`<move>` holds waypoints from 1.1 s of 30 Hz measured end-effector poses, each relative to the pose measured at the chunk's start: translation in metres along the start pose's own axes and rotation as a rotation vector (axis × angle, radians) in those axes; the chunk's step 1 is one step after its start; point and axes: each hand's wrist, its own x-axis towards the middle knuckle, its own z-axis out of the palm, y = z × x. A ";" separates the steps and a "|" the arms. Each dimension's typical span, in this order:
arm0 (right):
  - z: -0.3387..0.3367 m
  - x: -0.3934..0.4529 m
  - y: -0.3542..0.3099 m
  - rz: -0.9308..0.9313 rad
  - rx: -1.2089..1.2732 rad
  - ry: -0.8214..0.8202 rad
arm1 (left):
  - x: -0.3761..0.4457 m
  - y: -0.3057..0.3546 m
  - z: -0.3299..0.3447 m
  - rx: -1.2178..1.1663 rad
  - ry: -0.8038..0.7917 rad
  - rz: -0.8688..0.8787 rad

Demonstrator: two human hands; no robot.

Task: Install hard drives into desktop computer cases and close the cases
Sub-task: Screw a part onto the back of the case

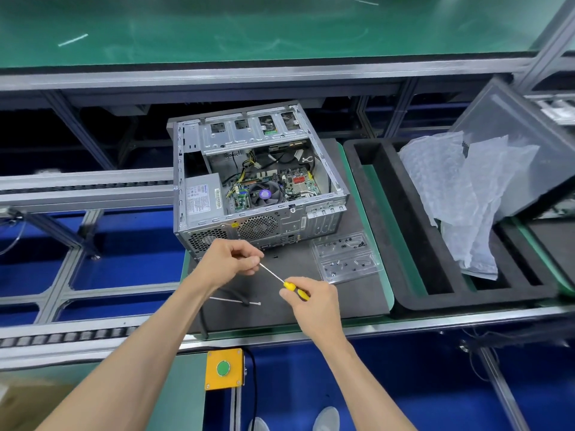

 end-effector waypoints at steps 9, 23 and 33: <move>0.003 -0.001 -0.003 0.055 0.165 0.063 | 0.005 0.059 -0.021 0.247 0.315 0.275; 0.049 0.007 -0.015 0.105 0.041 0.081 | 0.105 0.103 -0.008 0.886 -0.435 -0.359; 0.066 0.007 -0.018 0.119 0.053 0.053 | 0.113 0.091 -0.003 0.895 -0.458 -0.341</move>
